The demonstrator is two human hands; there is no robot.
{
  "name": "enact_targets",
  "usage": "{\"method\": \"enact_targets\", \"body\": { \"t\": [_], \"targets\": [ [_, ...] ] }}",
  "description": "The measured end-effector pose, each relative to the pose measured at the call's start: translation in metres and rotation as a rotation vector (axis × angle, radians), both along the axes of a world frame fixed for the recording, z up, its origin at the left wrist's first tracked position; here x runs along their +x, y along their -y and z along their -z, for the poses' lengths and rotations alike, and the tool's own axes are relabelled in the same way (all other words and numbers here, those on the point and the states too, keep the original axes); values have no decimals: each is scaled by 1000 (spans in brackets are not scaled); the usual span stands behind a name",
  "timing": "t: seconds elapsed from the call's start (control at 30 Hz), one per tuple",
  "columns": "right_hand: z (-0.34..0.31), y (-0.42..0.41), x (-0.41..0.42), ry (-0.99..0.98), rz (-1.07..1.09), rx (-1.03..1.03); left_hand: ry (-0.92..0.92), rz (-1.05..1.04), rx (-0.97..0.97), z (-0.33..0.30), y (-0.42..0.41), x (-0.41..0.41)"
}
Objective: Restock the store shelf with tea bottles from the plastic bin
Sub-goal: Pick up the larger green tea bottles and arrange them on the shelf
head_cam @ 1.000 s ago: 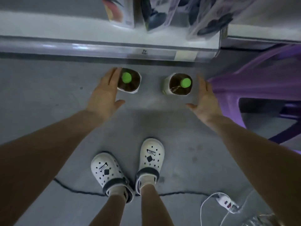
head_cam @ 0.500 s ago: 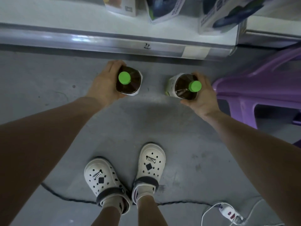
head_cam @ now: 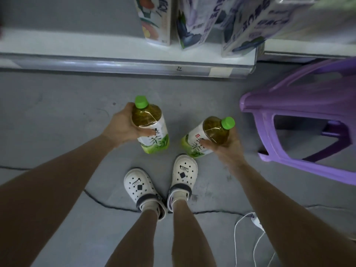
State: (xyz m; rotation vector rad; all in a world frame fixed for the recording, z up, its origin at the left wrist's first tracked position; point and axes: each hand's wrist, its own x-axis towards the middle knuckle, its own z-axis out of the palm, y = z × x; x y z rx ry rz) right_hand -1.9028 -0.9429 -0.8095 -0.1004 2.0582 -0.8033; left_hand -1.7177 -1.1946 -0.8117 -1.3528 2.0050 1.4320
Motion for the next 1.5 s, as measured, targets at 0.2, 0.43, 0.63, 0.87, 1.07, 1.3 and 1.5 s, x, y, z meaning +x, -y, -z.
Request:
{"method": "enact_targets", "body": {
  "t": [0.2, 0.43, 0.63, 0.87, 1.07, 1.3, 1.5],
  "targets": [
    [-136, -2, 30, -21, 55, -72, -87, 36, 25, -144, -8, 15],
    [-325, 10, 44, -158, 1, -197, -174, 78, -103, -331, -2, 20],
    [-483, 25, 42, -311, -55, -345, -320, 147, -277, -491, 3, 23],
    [-624, 43, 34, -511, -170, -543, -523, 234, -420, -645, 16, 29],
    [-733, 55, 18, -684, -261, -662, -683, 220, -591, -757, 23, 25],
    [-873, 64, -10, -871, -283, -772, -872, 213, -719, -876, 32, 10],
    [-987, 79, -43, -957, -295, -933, -991, 194, -876, -972, 36, -24]
  ]
}}
